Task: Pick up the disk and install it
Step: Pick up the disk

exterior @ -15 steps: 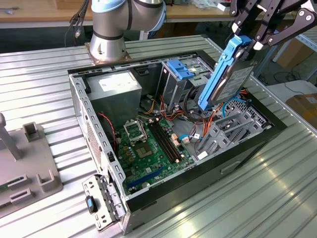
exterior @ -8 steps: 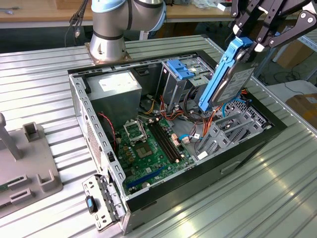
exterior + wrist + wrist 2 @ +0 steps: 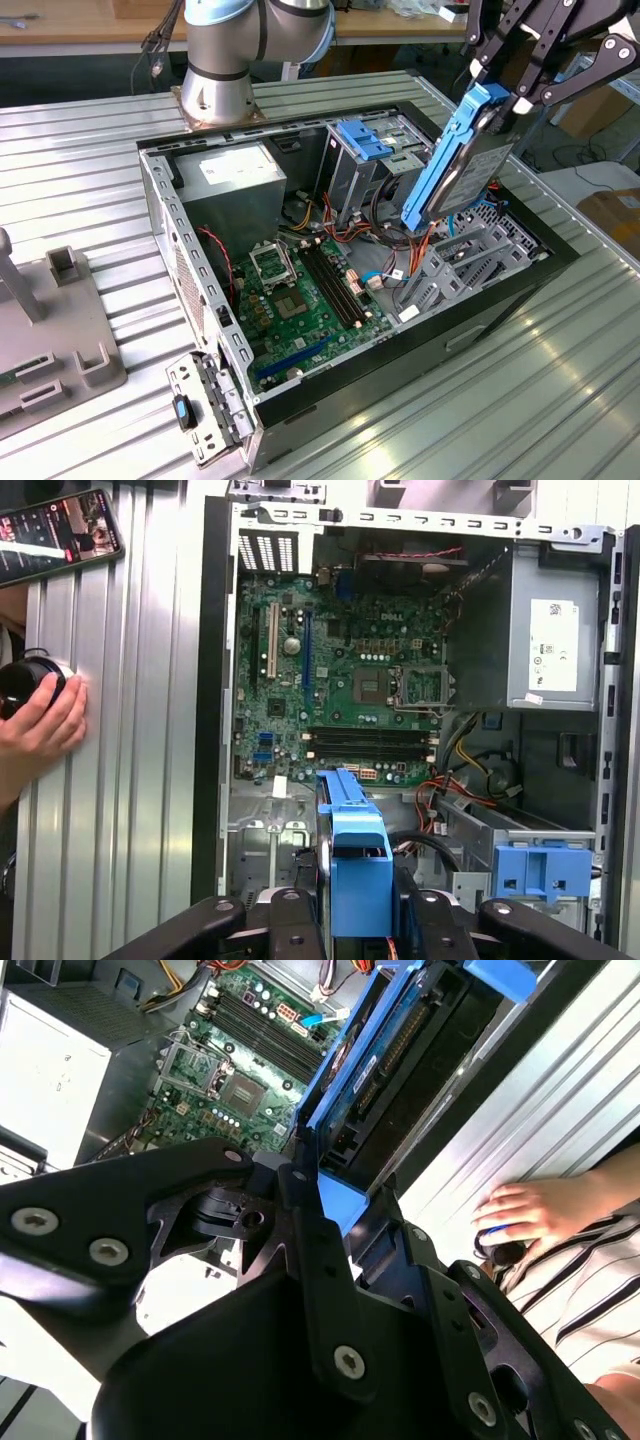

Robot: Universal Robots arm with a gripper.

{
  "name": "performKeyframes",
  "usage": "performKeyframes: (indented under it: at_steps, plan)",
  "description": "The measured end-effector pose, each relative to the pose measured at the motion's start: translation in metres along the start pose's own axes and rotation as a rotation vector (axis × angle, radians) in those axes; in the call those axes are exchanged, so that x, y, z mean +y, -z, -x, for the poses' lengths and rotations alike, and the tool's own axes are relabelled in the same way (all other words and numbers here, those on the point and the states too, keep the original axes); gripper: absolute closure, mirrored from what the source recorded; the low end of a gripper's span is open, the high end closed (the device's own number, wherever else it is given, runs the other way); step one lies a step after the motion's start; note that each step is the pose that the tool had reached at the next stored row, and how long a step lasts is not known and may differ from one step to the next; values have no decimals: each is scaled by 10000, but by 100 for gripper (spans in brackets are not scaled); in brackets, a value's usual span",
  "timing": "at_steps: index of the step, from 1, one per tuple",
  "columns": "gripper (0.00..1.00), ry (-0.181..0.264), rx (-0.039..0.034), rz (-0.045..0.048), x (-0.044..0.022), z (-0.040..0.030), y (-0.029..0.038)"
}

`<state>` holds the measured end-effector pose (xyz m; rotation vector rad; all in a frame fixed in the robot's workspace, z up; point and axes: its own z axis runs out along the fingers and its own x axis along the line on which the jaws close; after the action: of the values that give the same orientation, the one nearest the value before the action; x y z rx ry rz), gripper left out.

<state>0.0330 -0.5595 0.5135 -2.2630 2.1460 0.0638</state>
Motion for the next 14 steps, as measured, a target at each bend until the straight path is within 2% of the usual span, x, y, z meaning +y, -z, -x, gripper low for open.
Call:
performKeyframes:
  at_steps: [1,3,4,7,9,14]
  plan:
    - [64,1,0,0,0,-19,0]
    - [64,-1,0,0,6,-103,-3]
    - [64,-3,-2,-1,6,-113,-11]
    - [64,-28,2,0,-31,-116,-36]
    - [64,-32,2,-1,-98,-120,-49]
    - [64,-32,2,-1,-191,-126,-65]
